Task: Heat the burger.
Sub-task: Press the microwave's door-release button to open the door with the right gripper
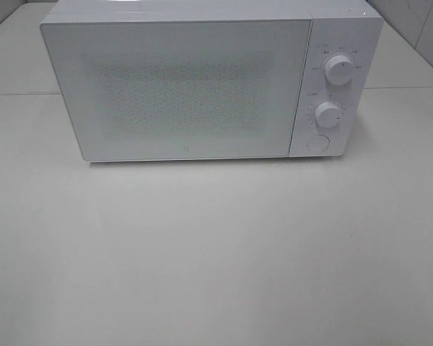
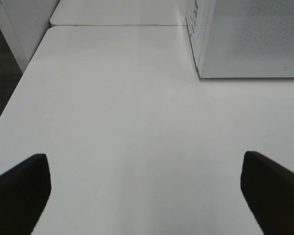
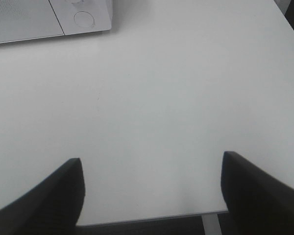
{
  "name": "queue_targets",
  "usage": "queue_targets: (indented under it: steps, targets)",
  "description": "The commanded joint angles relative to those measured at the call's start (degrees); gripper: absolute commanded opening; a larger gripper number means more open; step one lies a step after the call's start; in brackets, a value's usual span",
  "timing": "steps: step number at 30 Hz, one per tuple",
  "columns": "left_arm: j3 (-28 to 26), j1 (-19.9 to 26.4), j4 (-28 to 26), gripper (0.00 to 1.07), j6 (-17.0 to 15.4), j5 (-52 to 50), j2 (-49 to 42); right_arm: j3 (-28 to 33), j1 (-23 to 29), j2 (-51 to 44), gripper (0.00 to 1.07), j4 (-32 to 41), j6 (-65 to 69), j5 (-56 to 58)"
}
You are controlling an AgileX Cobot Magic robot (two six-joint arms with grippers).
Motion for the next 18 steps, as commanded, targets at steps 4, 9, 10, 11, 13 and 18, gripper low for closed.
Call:
queue_targets:
  steps: [4, 9, 10, 11, 13, 18]
  targets:
    - [0.1, 0.1, 0.1, 1.01, -0.3, -0.1, -0.3, -1.5, -0.4, 0.7, 0.76, 0.9, -0.9, -4.0]
    - [0.1, 0.1, 0.1, 1.01, -0.3, -0.1, -0.3, -1.5, -0.3, 6.4, 0.75, 0.8, -2.8, -13.4]
    - [0.1, 0.1, 0.1, 1.01, -0.3, -0.1, -0.3, -1.5, -0.3, 6.4, 0.75, 0.8, -2.8, -13.4]
    - [0.1, 0.1, 0.1, 1.01, -0.3, -0.1, -0.3, -1.5, -0.3, 7.8, 0.74, 0.8, -3.0, -15.2]
    - [0.1, 0.1, 0.1, 1.01, -0.3, -0.1, -0.3, -1.5, -0.3, 10.4, 0.72, 0.9, -3.2, -19.6]
    - [0.1, 0.1, 0.1, 1.01, -0.3, -0.1, -0.3, -0.5, -0.3, 19.1, 0.58, 0.6, -6.8, -37.8]
